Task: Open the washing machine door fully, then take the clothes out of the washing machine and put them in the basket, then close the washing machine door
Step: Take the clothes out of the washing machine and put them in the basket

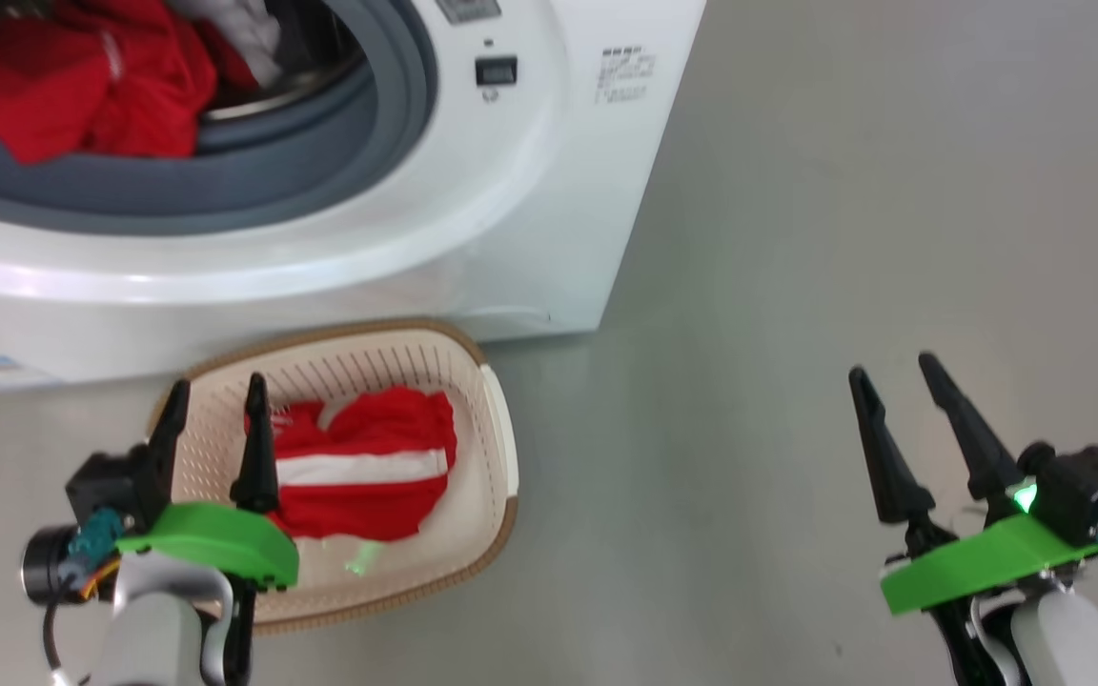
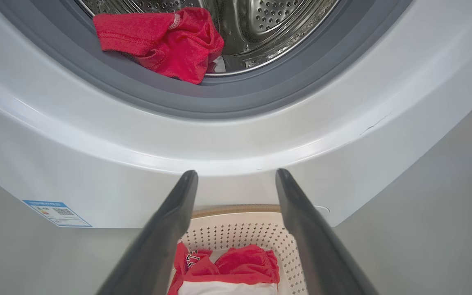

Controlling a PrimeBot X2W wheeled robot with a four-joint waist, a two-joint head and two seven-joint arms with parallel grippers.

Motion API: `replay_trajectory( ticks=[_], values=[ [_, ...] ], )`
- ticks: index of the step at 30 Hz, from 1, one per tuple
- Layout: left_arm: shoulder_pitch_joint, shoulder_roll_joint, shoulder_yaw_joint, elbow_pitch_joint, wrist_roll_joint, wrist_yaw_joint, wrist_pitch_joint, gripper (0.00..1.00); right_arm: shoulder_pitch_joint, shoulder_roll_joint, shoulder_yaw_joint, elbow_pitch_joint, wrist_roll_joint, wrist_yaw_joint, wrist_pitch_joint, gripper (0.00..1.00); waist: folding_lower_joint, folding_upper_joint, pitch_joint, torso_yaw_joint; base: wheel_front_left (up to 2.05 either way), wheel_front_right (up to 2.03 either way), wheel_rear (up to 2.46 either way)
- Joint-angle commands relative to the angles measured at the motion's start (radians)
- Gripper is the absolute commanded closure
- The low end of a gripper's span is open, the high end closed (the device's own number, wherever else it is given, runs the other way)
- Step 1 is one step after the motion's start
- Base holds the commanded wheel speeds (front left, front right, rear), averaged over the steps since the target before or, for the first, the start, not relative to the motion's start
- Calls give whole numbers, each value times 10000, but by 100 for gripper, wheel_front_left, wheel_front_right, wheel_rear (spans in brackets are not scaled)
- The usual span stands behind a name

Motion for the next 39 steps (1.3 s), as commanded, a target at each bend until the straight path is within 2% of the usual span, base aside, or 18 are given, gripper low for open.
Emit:
replay_trajectory(
  ticks=[1, 18, 39],
  values=[
    [329, 256, 234, -365, -18, -80, -51, 0, 269, -91, 204, -162, -89, 2, -63, 0, 0, 0, -720, 88, 0, 0, 0],
    [2210, 256, 153, -2280, 152, -113, -51, 0, 1577, -129, -78, -48, -183, 2, -63, 0, 0, 0, -2283, 274, 0, 0, 0],
    [4422, 256, 190, -3929, -30, 172, -51, 0, 2618, -28, -392, -156, -250, 2, -63, 0, 0, 0, -3163, 322, 0, 0, 0]
  ],
)
